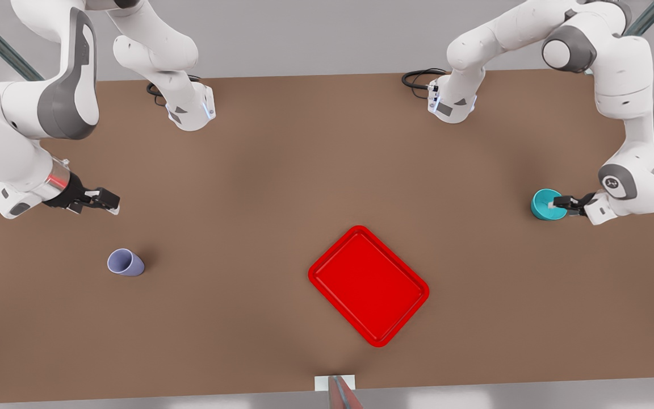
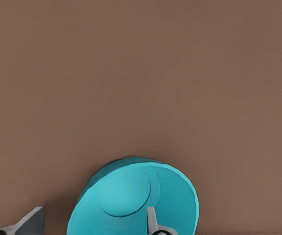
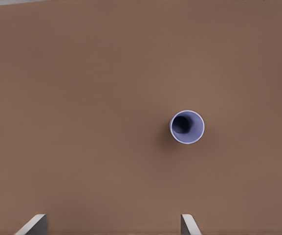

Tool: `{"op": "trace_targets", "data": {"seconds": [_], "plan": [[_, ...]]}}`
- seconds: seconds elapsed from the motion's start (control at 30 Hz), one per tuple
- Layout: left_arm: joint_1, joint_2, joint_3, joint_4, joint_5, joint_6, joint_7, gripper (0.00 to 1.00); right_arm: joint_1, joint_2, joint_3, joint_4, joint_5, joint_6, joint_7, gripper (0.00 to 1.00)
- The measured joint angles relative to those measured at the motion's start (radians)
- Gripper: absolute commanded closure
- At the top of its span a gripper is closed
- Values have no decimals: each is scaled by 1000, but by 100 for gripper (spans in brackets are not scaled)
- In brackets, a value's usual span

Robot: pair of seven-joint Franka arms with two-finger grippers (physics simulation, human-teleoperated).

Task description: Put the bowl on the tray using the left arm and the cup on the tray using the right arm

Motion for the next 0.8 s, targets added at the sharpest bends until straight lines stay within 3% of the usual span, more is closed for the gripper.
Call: {"op": "trace_targets", "data": {"seconds": [0.03,0.07,0.1,0.17,0.3,0.7,0.8], "plan": [[0,1,0,0,0,2,-1,11,0,0,0,0,0,-1,0,0],[0,2,0,0,0,6,-4,35,1,0,0,0,0,-1,0,0],[0,3,0,0,0,9,-12,40,1,0,0,0,0,-1,0,0],[0,9,0,-2,0,17,-16,60,1,0,0,0,0,-1,0,0],[0,9,-1,-2,-3,19,-21,73,3,0,0,0,0,-1,0,0],[-7,-14,-5,5,6,0,-64,79,1,1,0,0,1,0,0,0],[-117,-99,-11,9,28,-29,-209,79,2,0,0,1,1,-1,0,0]]}}
